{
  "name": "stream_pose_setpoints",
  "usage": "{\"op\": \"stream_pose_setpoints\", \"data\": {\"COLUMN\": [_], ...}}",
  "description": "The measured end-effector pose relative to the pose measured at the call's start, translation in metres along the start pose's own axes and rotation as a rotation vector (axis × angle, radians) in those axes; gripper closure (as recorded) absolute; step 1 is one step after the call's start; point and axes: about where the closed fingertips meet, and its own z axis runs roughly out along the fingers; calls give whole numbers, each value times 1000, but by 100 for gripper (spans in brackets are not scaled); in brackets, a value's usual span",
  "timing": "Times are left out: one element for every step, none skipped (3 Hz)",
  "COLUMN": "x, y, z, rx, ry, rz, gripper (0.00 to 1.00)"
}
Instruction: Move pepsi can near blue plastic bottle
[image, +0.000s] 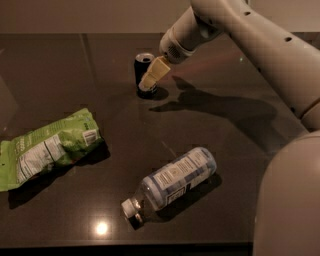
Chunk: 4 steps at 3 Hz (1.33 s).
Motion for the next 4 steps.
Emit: {"op": "stream_pose_setpoints", "data": {"x": [-8, -12, -13, -10], "y": [4, 12, 25, 49], "z": [4, 0, -12, -36], "rx": [-29, -61, -95, -135], "ry": [-19, -46, -78, -97], "rz": [21, 34, 35, 14], "gripper": [16, 40, 65, 88]}}
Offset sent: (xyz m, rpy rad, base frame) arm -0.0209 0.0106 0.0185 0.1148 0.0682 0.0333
